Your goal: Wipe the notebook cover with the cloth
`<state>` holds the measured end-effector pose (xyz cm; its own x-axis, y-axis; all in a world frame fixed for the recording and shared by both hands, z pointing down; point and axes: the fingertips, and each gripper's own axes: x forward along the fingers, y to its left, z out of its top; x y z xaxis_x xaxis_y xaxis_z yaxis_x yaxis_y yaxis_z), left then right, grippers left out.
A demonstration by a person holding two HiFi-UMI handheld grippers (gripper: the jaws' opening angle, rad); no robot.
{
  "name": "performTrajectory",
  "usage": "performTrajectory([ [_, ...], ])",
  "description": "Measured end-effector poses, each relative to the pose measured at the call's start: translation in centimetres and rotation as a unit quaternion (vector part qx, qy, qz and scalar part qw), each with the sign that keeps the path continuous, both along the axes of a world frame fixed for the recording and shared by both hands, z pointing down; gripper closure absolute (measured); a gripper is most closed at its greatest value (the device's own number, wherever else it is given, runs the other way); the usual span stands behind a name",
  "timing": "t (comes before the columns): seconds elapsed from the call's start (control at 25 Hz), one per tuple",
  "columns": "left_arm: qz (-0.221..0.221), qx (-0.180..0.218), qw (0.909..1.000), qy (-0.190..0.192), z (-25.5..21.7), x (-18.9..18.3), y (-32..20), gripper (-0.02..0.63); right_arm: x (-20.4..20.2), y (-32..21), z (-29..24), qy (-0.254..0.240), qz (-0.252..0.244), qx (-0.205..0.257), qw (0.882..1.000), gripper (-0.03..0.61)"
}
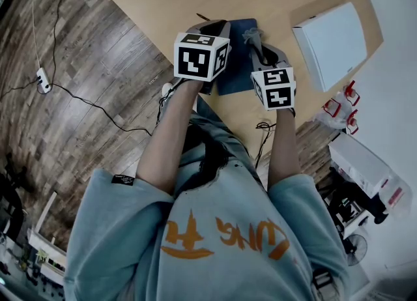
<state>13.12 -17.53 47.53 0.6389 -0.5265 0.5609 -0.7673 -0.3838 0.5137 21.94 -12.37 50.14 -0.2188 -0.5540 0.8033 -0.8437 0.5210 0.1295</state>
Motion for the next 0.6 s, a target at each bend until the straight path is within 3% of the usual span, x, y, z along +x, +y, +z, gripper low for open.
performTrajectory([
  [0.6, 0.022, 0.008, 0.9997, 0.001, -0.6, 1.0, 1.6, 0.597, 0.6, 4.1, -0.1, 0.003, 0.005, 0.006, 1.0, 0.548],
])
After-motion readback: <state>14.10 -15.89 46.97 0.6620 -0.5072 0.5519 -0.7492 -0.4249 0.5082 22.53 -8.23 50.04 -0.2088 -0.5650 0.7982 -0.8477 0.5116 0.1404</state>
